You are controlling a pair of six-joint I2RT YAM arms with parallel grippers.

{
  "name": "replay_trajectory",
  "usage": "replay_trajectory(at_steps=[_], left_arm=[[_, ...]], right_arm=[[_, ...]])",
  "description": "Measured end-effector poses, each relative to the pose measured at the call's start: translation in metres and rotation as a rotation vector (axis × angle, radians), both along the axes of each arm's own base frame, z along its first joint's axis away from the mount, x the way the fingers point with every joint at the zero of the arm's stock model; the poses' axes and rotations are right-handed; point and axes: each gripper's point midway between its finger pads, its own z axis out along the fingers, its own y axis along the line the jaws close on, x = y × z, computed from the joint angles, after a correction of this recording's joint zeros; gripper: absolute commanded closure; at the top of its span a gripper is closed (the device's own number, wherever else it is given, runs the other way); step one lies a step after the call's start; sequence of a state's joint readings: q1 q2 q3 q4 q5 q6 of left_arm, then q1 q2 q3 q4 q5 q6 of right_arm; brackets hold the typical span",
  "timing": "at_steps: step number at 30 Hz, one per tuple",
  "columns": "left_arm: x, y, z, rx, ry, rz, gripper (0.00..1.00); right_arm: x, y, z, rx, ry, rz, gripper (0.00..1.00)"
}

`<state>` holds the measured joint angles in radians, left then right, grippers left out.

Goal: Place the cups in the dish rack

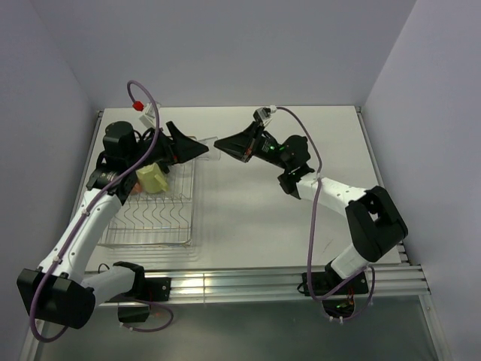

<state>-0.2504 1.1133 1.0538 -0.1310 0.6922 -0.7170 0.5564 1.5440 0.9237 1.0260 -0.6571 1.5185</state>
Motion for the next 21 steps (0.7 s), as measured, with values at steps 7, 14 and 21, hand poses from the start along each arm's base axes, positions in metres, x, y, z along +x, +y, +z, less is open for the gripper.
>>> replay_trajectory(at_steps=[7,14,21], left_arm=[[-0.004,-0.002,0.006,-0.026,-0.001,-0.016,0.18],[-0.005,-0.004,0.007,-0.036,-0.001,-0.029,0.29],[-0.010,-0.004,0.008,-0.036,-0.001,-0.042,0.18]], right_arm=[[-0.008,0.012,-0.007,0.012,0.026,0.052,1.00],[-0.010,0.018,-0.009,0.020,0.034,0.076,1.00],[-0.008,0.019,-0.003,0.036,0.019,0.080,1.00]])
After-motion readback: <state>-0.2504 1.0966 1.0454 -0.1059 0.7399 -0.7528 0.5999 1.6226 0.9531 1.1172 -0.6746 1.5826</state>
